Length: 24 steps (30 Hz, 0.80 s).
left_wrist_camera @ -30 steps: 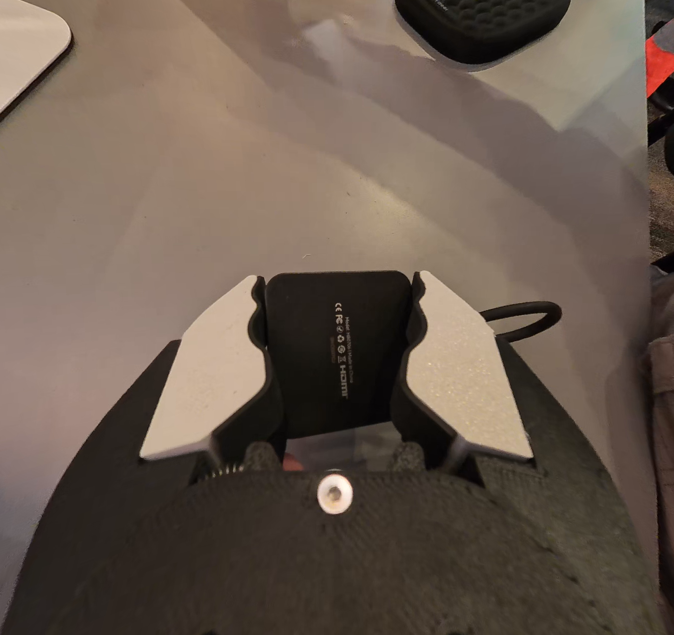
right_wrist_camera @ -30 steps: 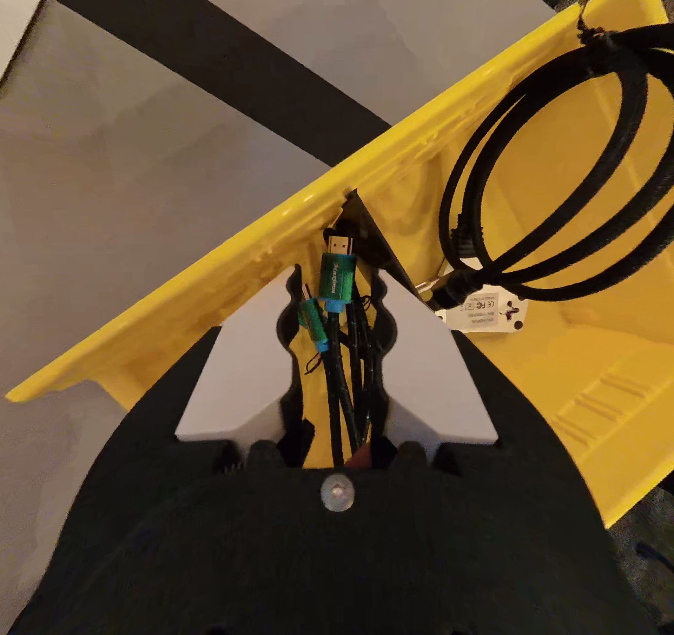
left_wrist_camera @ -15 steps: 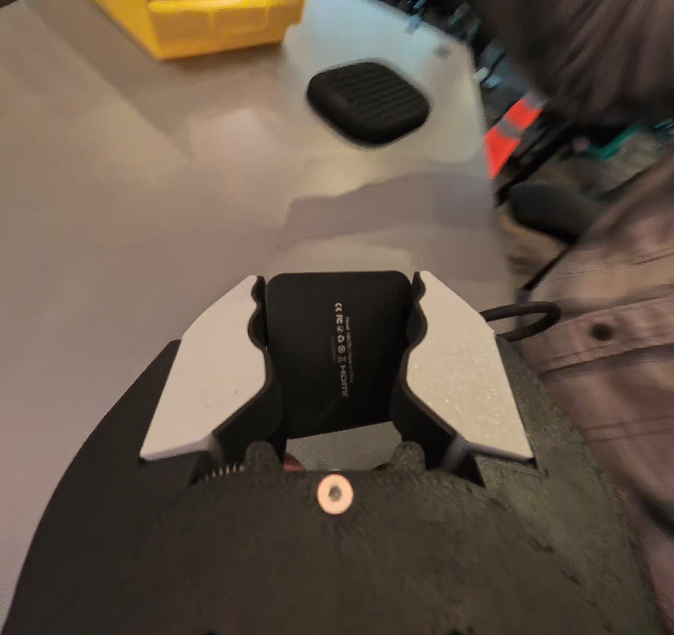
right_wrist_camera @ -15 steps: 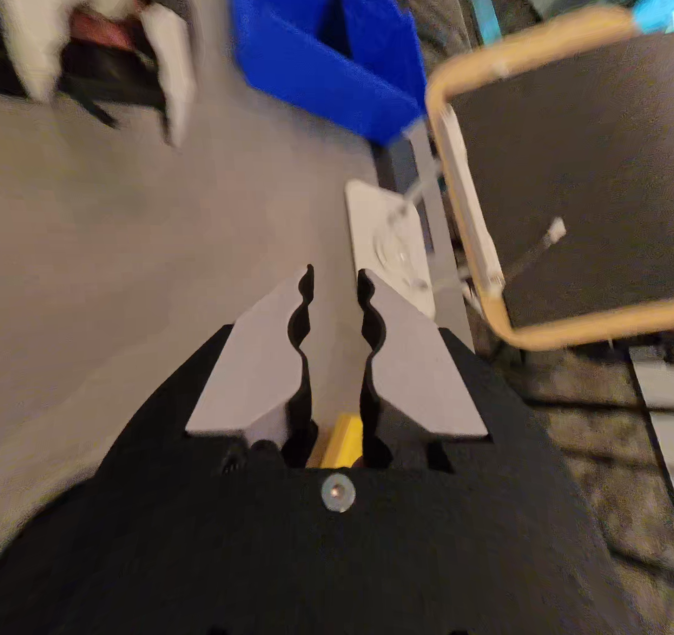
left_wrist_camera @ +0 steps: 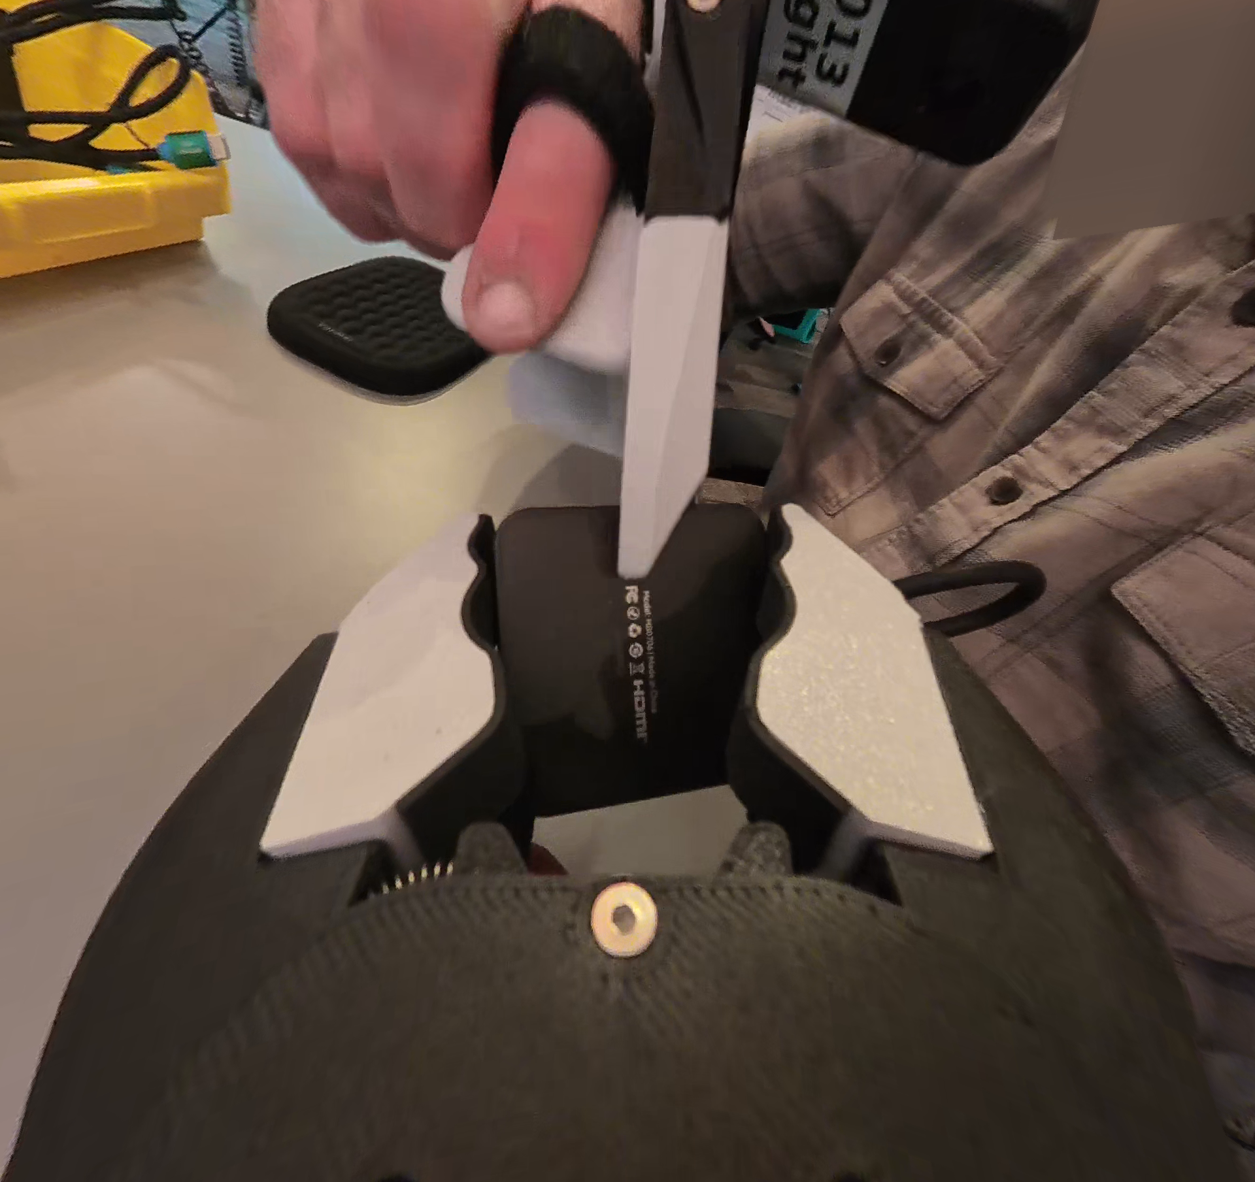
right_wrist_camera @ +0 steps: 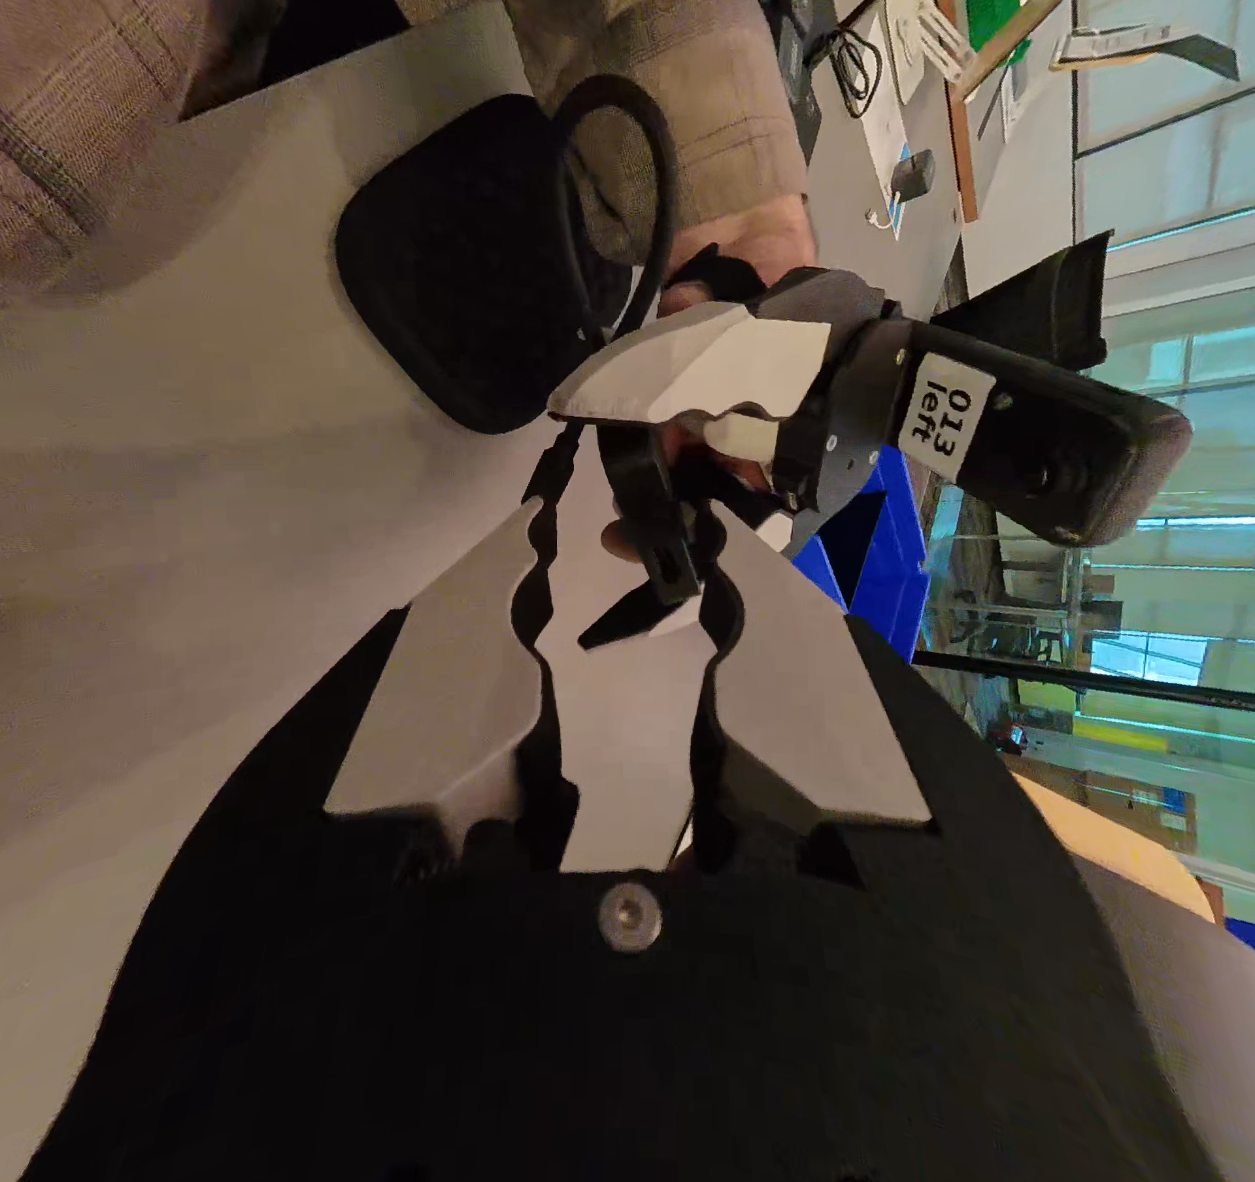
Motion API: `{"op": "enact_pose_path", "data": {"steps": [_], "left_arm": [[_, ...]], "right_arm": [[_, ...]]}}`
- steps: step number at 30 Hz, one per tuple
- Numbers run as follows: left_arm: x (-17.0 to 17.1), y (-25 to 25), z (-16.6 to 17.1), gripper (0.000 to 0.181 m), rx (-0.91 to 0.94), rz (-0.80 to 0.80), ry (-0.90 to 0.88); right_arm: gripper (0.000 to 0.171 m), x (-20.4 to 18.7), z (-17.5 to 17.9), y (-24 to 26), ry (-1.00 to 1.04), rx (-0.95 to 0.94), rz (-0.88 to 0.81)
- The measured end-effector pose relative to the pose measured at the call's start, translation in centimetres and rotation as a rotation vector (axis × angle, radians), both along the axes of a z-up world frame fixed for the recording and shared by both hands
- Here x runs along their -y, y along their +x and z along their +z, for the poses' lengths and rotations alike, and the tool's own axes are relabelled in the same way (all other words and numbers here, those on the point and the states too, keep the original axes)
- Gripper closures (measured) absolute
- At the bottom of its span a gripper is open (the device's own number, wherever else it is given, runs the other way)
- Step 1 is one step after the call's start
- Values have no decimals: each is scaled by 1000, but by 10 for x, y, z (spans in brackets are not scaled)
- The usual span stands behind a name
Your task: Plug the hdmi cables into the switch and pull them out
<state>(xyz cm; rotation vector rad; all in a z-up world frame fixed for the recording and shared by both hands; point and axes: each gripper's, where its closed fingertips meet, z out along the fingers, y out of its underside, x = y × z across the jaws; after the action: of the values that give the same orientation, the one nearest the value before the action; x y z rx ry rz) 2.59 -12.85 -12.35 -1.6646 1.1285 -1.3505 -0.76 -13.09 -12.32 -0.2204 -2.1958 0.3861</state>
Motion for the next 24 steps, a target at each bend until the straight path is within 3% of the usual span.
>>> {"op": "enact_pose_path", "data": {"steps": [4,5,9,15,20,24], "left_arm": [[10,8,-4,106,0,-58,-12],[12,9,-7,106,-11,-66,-16],[18,15,-6,106,47,-123,-84],[-4,8,4,97,59,29,-55],[-31,-17,25,114,140,200,5],[-52,-36,19,141,146,339,35]], "right_arm": [[143,15,-13,-8,60,-19,35],[157,14,-13,-11,82,-47,23],[159,17,-14,-8,100,-29,-9],[160,4,-8,5,101,-52,-133],[161,-19,5,29,80,-97,-278],[161,-47,14,52,46,-128,-401]]}}
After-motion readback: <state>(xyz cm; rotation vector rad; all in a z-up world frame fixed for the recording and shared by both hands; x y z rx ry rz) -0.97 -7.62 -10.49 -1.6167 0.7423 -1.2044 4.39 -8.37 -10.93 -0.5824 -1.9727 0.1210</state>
